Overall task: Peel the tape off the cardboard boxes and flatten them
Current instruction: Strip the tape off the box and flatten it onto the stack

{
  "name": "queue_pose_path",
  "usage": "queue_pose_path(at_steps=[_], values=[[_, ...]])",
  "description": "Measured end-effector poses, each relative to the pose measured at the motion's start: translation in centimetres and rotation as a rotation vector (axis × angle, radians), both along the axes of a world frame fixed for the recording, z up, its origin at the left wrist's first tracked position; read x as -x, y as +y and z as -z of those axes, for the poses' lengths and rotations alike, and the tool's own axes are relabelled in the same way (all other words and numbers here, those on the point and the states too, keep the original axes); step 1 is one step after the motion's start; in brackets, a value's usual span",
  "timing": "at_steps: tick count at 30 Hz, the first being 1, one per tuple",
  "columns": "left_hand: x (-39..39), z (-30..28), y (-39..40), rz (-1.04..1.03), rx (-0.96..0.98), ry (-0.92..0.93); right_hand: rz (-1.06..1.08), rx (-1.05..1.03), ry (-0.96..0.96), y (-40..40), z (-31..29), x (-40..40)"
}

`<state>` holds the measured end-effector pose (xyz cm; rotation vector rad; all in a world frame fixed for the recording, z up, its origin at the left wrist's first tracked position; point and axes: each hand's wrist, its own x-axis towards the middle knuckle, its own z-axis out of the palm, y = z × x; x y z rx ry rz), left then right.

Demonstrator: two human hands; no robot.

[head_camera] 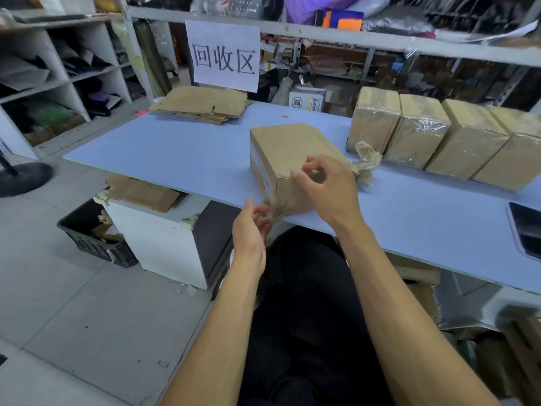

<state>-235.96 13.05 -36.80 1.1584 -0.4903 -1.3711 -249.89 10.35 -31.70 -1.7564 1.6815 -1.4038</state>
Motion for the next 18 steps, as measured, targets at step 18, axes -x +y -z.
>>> queue_pose_path(at_steps=[18], values=[[0.0,-7.8,-3.4,-0.163,0.363,-0.762,0.227,-0.238,-0.231,-0.8,-3.9,-1.1]])
